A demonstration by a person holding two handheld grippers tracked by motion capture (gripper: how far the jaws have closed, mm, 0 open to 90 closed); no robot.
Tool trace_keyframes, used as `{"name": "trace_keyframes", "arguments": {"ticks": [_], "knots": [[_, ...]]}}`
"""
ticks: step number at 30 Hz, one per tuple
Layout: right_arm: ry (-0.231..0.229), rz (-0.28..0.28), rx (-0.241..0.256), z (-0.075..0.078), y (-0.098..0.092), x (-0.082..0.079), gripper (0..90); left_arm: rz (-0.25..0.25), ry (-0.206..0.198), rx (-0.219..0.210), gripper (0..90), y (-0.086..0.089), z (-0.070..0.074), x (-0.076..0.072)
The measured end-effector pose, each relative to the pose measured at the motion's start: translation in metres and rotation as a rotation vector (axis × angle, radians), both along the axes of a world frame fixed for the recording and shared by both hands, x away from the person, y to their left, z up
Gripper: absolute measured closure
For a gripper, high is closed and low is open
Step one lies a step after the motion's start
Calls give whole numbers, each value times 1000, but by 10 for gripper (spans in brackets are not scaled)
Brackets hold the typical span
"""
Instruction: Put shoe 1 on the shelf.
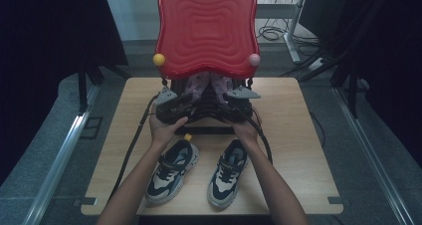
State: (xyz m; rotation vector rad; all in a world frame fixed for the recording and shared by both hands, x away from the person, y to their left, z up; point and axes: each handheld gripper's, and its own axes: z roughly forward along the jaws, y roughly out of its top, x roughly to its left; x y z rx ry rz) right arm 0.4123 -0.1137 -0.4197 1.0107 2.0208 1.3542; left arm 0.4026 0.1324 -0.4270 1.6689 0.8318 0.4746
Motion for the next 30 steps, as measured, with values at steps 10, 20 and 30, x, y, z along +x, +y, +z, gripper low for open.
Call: {"name": "trace_keyframes", "arguments": {"ticks": [10,20,30], "knots": [[47,33,71,3,-11,-14,504,7,27,-9,603,12,8,-20],[45,36,173,2,-35,-41,491,-39,43,-9,586,13,16,-48],[71,78,204,-6,-45,-63,489,-52,97,-1,563,18,12,-68]]}}
